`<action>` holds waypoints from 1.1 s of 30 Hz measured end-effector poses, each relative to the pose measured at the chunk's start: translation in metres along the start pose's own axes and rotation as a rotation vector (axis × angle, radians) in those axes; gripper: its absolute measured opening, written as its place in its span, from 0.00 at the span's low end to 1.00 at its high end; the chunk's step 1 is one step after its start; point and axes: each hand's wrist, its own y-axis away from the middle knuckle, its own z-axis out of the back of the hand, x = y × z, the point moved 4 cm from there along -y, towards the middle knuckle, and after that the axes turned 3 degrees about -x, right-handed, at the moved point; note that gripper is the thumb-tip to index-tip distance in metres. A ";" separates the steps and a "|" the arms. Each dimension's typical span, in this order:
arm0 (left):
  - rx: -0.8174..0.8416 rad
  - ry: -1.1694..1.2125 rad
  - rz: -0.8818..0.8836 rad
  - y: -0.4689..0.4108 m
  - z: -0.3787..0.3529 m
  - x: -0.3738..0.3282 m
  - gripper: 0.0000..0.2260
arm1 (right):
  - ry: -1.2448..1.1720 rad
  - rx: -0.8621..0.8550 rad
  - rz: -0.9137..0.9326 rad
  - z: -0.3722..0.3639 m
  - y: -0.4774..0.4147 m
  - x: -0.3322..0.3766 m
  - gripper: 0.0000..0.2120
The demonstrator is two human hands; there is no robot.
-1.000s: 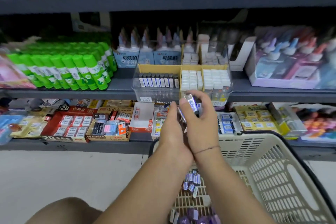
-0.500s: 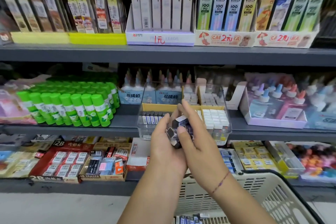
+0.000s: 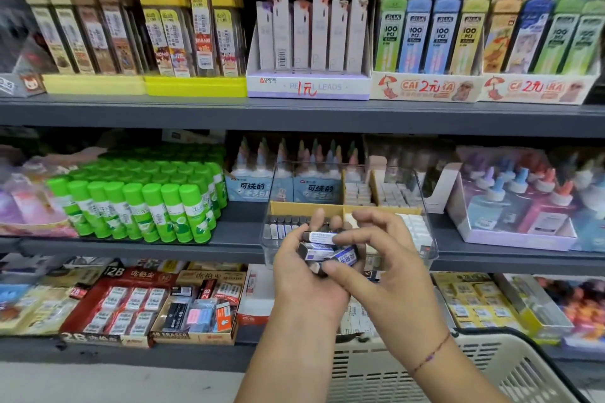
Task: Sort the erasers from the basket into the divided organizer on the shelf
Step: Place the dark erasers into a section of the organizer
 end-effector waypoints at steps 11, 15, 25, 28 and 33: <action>-0.072 0.024 -0.071 -0.006 0.003 -0.022 0.12 | -0.015 0.350 -0.193 -0.002 -0.029 -0.017 0.12; -0.147 0.031 -0.082 -0.008 0.009 -0.031 0.12 | 0.062 0.375 -0.139 -0.015 -0.036 -0.017 0.09; -0.190 0.080 -0.185 -0.007 0.020 -0.067 0.12 | 0.563 0.356 0.433 -0.058 -0.028 0.003 0.15; -0.189 0.100 -0.203 -0.006 0.023 -0.080 0.11 | 0.276 0.380 0.231 -0.057 -0.031 0.009 0.19; -0.192 0.173 -0.255 0.000 0.029 -0.105 0.13 | 0.279 0.261 0.071 -0.045 -0.060 0.000 0.03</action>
